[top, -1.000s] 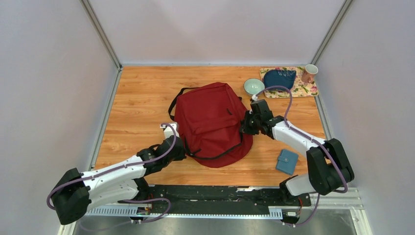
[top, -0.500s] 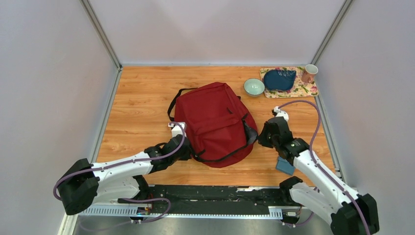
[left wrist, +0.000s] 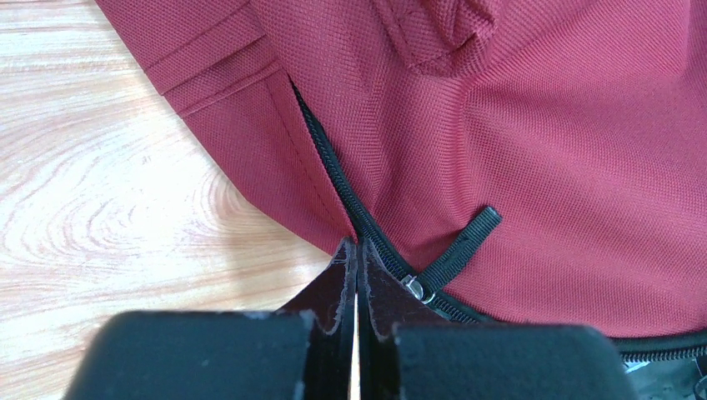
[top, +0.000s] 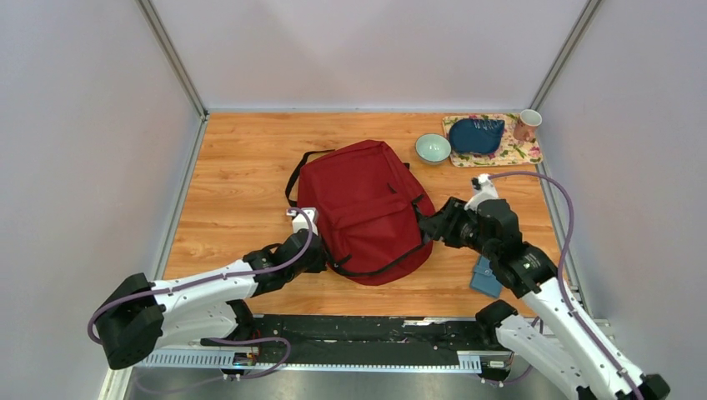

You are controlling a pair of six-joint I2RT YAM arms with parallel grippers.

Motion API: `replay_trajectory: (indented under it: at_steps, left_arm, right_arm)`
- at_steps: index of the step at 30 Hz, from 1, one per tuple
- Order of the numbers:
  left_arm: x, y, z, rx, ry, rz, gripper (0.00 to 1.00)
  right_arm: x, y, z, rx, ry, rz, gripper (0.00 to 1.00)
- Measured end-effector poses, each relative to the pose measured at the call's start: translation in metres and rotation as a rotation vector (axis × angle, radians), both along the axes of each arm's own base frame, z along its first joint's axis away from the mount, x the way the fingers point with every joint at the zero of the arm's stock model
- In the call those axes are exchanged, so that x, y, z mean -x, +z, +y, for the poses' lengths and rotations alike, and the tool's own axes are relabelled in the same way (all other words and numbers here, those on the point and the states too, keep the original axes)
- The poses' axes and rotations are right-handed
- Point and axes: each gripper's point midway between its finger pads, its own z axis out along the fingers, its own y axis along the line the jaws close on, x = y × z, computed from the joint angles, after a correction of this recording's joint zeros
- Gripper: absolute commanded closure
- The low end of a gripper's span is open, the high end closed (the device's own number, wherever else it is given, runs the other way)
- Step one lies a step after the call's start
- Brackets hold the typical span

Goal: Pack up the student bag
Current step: Adjust the student bag at the center of the board, then zip the student bag at the center of the board.

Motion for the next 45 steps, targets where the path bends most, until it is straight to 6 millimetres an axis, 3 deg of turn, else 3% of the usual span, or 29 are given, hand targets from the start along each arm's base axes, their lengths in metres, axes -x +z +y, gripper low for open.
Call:
replay_trajectory:
  at_steps: [3, 6, 8, 12, 16, 27, 35, 45]
  left_arm:
    - [0.0, 0.0, 0.0, 0.003, 0.0, -0.002, 1.0]
    - [0.0, 0.0, 0.0, 0.007, 0.0, -0.005, 1.0]
    - [0.001, -0.001, 0.001, 0.01, 0.0, -0.007, 1.0]
    - [0.001, 0.002, 0.002, 0.023, -0.003, -0.019, 1.0]
    - [0.003, 0.004, 0.0, 0.043, -0.021, -0.03, 1.0]
    - [0.007, 0.006, -0.008, 0.064, -0.084, -0.035, 1.0]
    - [0.009, 0.006, -0.016, 0.084, -0.116, -0.028, 1.0]
    - [0.011, 0.002, -0.017, 0.079, -0.14, -0.029, 1.0]
  right_arm:
    - [0.011, 0.013, 0.045, -0.054, 0.146, 0.003, 0.51]
    - [0.027, 0.01, 0.092, -0.075, 0.272, 0.05, 0.54]
    - [0.034, -0.001, 0.116, -0.086, 0.31, 0.109, 0.54]
    - [0.04, -0.037, 0.144, -0.05, 0.287, 0.218, 0.55]
    - [0.045, -0.063, 0.157, -0.02, 0.236, 0.293, 0.53]
    - [0.045, -0.107, 0.189, 0.005, 0.172, 0.414, 0.52]
    - [0.043, -0.117, 0.199, -0.032, 0.129, 0.454, 0.52]
    - [0.039, -0.142, 0.208, -0.017, 0.117, 0.477, 0.63]
